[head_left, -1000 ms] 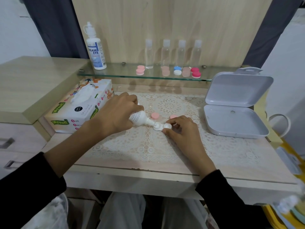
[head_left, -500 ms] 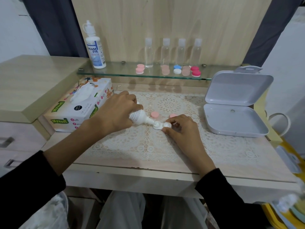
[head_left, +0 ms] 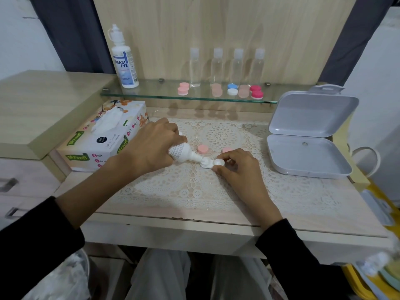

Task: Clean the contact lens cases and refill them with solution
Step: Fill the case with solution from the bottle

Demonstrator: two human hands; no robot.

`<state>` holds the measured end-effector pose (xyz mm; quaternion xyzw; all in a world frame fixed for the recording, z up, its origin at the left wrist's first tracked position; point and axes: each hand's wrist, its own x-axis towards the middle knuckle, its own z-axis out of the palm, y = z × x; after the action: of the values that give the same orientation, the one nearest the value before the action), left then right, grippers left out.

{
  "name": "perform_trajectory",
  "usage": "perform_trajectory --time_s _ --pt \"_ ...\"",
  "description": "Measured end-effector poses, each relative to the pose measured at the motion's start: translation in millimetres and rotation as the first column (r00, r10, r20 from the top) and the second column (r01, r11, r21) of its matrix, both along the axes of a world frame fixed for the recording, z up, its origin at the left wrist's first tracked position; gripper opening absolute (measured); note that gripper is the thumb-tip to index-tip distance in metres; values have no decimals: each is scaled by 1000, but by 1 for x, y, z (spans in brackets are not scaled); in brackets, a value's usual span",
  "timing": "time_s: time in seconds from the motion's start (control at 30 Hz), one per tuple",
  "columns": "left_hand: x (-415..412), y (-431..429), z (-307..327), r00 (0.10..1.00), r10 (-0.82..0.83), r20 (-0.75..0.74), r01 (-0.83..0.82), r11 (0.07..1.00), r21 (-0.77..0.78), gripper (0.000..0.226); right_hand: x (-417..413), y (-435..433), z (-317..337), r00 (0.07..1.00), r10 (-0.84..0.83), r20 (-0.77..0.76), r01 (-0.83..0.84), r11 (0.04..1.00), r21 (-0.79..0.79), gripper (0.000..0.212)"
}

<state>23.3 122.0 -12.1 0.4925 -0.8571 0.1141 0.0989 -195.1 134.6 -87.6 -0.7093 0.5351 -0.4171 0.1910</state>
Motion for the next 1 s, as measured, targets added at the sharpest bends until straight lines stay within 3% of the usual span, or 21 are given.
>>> perform_trajectory --time_s 0.3,0.57,0.7,1.0 --pt "1 -1 -2 1000 19 -12 -18 999 29 42 1 0 1 1000 6 -2 -6 1000 -5 18" --pt "6 4 -10 982 133 -134 -112 982 152 56 1 -1 2 1000 7 -6 -6 1000 14 14" --pt "0 4 -12 980 113 -165 -85 982 170 57 0 -2 1 1000 5 -7 -4 1000 16 13" --pt "-18 -1 -4 999 24 -38 -20 994 107 47 1 -3 0 1000 4 -10 -4 1000 3 18"
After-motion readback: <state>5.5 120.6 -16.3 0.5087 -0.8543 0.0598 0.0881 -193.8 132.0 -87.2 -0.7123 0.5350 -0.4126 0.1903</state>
